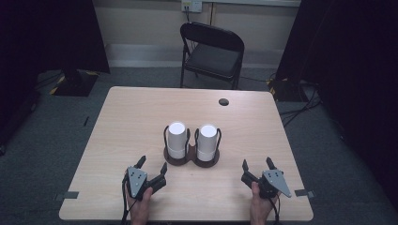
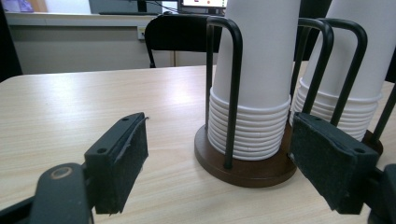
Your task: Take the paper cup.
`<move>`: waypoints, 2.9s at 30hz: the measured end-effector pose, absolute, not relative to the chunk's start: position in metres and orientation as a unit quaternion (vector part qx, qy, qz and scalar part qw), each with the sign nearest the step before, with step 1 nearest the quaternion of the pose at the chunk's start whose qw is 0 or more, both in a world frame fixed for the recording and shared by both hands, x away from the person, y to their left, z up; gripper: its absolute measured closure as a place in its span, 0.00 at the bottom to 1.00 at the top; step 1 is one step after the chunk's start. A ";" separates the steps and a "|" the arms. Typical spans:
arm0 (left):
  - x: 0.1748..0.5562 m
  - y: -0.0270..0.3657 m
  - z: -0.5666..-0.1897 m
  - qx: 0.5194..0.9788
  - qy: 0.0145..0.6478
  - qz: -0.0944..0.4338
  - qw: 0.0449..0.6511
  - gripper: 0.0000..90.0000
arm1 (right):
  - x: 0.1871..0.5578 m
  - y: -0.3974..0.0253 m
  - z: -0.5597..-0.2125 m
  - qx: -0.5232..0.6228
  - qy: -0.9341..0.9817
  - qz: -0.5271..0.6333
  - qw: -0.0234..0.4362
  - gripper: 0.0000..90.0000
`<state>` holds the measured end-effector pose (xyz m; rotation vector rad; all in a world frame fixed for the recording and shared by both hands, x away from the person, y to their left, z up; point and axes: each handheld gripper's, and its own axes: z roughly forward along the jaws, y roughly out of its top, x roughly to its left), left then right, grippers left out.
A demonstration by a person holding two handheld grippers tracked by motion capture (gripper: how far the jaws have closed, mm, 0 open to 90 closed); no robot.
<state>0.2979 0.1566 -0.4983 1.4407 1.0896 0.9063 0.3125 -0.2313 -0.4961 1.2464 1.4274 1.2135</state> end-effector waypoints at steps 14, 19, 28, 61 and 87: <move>0.298 0.157 -0.498 0.607 0.453 0.378 0.533 0.27 | 0.318 -0.226 -0.494 0.490 0.623 0.482 0.374 0.21; 0.298 0.156 -0.498 0.605 0.455 0.380 0.531 0.26 | 0.316 -0.221 -0.493 0.479 0.630 0.498 0.354 0.21; 0.297 0.156 -0.498 0.607 0.449 0.380 0.534 0.22 | 0.316 -0.207 -0.479 0.456 0.637 0.526 0.330 0.26; 0.297 0.156 -0.498 0.608 0.446 0.379 0.536 0.22 | 0.342 -0.164 -0.420 0.353 0.661 0.595 0.291 0.31; 0.297 0.156 -0.499 0.606 0.445 0.380 0.538 0.22 | 0.390 -0.135 -0.405 0.338 0.692 0.577 0.271 0.20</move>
